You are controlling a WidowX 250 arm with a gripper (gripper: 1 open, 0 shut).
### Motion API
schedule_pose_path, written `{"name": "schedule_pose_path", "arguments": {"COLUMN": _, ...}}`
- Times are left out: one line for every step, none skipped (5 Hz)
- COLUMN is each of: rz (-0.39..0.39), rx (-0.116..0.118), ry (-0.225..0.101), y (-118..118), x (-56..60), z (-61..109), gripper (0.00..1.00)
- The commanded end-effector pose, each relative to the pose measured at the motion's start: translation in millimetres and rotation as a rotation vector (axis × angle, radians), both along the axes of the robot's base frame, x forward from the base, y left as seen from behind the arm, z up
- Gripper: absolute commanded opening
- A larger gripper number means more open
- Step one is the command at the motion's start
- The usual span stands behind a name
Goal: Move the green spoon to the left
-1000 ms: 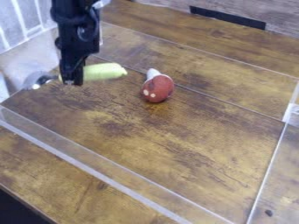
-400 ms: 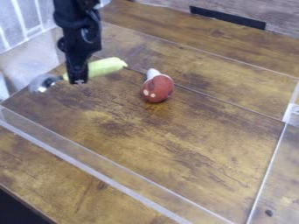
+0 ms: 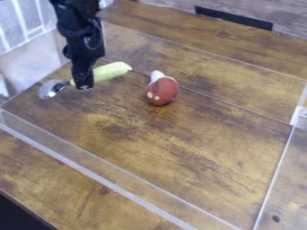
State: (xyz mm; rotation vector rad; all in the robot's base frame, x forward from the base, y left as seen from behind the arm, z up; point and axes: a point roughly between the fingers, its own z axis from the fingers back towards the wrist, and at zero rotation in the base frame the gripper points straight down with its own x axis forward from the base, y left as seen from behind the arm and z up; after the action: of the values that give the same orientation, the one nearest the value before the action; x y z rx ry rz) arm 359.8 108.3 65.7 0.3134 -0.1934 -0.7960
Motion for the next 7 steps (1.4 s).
{"name": "schedule_pose_path", "arguments": {"rz": 0.024, "rx": -0.002, "ry": -0.088, "y": 23, "x": 13.7, "z": 13.1, "gripper": 0.0}}
{"name": "schedule_pose_path", "arguments": {"rz": 0.037, "rx": -0.029, "ry": -0.098, "y": 33, "x": 20.9, "z": 6.7, "gripper": 0.0}}
{"name": "schedule_pose_path", "arguments": {"rz": 0.023, "rx": -0.066, "ry": -0.099, "y": 42, "x": 20.5, "z": 3.7, "gripper": 0.0}}
{"name": "schedule_pose_path", "arguments": {"rz": 0.012, "rx": -0.108, "ry": -0.093, "y": 50, "x": 20.7, "z": 1.3, "gripper": 0.0}}
{"name": "schedule_pose_path", "arguments": {"rz": 0.021, "rx": -0.151, "ry": -0.08, "y": 47, "x": 23.7, "z": 7.1, "gripper": 0.0}}
{"name": "schedule_pose_path", "arguments": {"rz": -0.024, "rx": -0.166, "ry": -0.071, "y": 42, "x": 23.6, "z": 8.0, "gripper": 1.0}}
{"name": "schedule_pose_path", "arguments": {"rz": -0.057, "rx": -0.179, "ry": -0.067, "y": 40, "x": 23.4, "z": 14.9, "gripper": 1.0}}
